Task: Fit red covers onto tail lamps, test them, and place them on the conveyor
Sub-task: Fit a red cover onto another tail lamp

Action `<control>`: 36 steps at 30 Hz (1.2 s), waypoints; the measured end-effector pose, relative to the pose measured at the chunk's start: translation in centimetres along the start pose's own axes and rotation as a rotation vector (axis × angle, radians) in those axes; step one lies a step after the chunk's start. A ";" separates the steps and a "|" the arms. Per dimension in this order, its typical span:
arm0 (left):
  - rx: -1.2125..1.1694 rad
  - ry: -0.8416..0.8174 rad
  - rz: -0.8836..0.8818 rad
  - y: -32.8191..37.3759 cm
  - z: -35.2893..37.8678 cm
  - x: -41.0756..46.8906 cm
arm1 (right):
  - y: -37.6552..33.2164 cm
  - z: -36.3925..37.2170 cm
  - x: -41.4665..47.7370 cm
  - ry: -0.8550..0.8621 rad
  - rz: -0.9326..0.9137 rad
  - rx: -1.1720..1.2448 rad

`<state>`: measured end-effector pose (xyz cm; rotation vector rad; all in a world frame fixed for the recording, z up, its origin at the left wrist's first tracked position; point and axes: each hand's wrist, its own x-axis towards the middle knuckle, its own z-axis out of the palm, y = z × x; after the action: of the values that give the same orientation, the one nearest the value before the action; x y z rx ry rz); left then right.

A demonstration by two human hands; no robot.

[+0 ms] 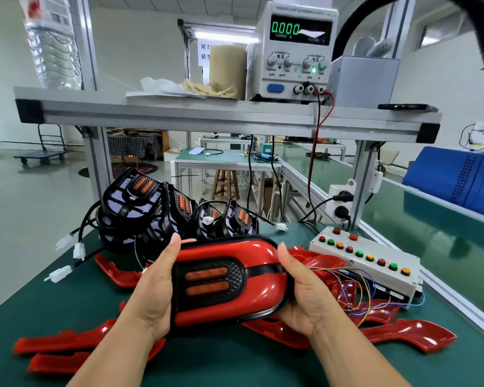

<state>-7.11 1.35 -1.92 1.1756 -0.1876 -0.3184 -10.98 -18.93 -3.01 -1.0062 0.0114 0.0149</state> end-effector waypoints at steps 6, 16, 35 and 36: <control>0.063 -0.069 0.040 0.3 0.6 -0.1 | -0.4 1.0 0.0 0.155 0.095 0.064; 1.845 -0.305 -0.427 5.7 -9.2 -4.0 | -1.2 -0.5 0.7 0.320 0.099 0.270; 1.846 0.032 -0.095 1.6 -11.9 0.5 | -0.1 0.0 -1.6 0.345 0.193 0.219; 1.829 -0.016 -0.117 1.8 -11.7 0.5 | 0.3 -0.1 -2.1 0.371 0.196 0.227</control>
<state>-2.79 12.00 -4.62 2.9966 -0.4549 -0.2026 -13.11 -18.89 -3.30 -0.7668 0.4423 0.0060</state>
